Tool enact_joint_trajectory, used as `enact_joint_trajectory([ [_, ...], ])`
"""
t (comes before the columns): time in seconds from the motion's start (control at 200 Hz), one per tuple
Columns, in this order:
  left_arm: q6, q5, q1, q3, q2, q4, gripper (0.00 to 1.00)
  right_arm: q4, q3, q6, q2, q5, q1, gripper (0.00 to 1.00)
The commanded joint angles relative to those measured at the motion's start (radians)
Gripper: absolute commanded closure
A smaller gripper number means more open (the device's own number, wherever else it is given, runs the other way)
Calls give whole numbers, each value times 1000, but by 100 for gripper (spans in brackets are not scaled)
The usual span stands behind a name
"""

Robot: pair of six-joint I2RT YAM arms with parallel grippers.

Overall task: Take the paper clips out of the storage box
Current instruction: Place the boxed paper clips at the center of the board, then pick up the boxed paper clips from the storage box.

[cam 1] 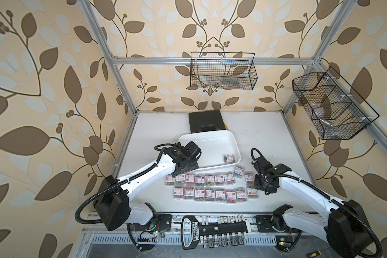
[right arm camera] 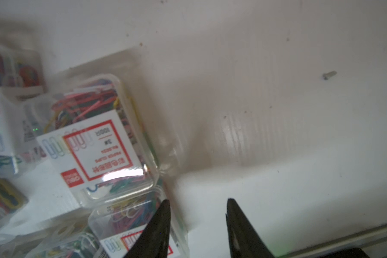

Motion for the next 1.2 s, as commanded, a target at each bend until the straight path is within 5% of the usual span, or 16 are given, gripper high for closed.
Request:
enact_joint_trajectory([
  [0.0,13,-12,24,50,16,-39,9,11,-20,64,23,-1,58,57],
  [0.28,43,8,60,109,135,-52,10,1,16,86,49,11,123,57],
  [0.71,118,-29,71,293,378,-121,14,-82,92,50,-50,35,-58,56],
  [1.195,133,-3,105,394,597,-105,25,-73,134,42,-61,32,-71,56],
])
